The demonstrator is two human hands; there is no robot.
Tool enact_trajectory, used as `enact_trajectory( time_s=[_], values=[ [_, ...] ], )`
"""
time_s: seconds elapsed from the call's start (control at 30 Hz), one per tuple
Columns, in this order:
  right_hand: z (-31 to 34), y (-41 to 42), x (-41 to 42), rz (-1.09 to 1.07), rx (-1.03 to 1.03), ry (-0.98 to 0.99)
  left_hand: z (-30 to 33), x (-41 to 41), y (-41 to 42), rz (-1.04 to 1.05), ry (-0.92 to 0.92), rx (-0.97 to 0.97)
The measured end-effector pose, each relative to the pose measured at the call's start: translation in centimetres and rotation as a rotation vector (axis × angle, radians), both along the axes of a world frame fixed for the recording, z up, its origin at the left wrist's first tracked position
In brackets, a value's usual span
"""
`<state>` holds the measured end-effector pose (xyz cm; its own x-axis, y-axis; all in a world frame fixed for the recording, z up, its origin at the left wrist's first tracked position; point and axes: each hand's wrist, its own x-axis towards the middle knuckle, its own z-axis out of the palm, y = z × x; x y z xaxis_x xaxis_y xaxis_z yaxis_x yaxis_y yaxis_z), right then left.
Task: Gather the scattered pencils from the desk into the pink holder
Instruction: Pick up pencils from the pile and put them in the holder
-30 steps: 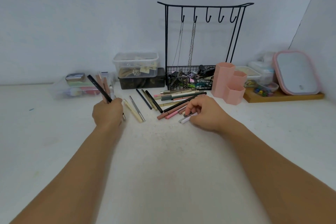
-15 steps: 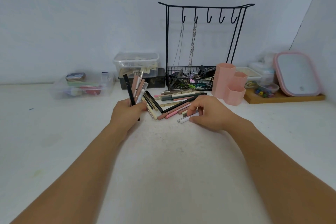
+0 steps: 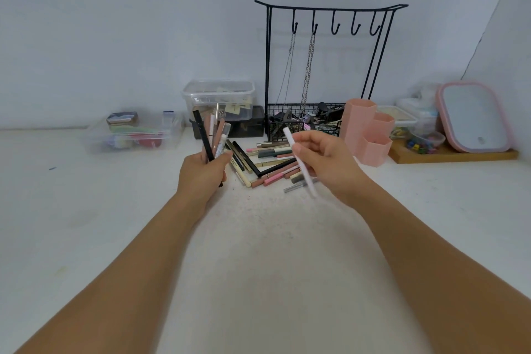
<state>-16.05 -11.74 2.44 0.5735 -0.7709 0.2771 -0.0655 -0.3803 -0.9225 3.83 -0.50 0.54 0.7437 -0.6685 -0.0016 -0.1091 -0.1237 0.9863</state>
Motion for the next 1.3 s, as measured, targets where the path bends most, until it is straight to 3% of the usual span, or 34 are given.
enact_trajectory(
  time_s=[0.1, 0.33, 0.47, 0.57, 0.73, 0.93, 1.03, 1.13, 1.2, 1.3],
  values=[
    [-0.3, 0.8, 1.4, 0.019, 0.252, -0.204, 0.5, -1.0, -0.1, -0.071, 0.106, -0.054],
    [-0.3, 0.8, 1.2, 0.123, 0.505, -0.381, 0.8, -2.0, 0.1, -0.179, 0.091, -0.116],
    [-0.3, 2.0, 2.1, 0.277, 0.469, -0.377, 1.0, -3.9, 0.6, -0.404, 0.025, -0.191],
    [-0.4, 2.5, 2.6, 0.261, 0.416, -0.366, 0.6, -4.4, 0.6, -0.520, -0.036, -0.174],
    [-0.7, 2.5, 2.6, 0.216, 0.359, -0.336, 0.1, -4.3, 0.3, -0.513, -0.096, -0.097],
    [0.2, 2.0, 2.1, 0.141, 0.312, -0.310, 0.3, -4.1, 0.2, -0.534, 0.029, -0.061],
    [1.2, 0.5, 0.4, -0.065, 0.046, -0.116, 0.5, -3.6, -0.1, -0.427, 0.165, -0.142],
    [1.6, -1.8, -2.4, -0.121, -0.277, 0.275, 0.8, -2.5, -0.3, -0.245, 0.275, -0.231],
    [1.1, -2.9, -3.6, -0.093, -0.376, 0.512, 0.6, -1.7, -0.3, -0.167, 0.315, -0.263],
    [-0.3, -3.5, -4.0, -0.054, -0.400, 0.670, 0.2, -1.2, -0.4, -0.115, 0.343, -0.252]
  ],
)
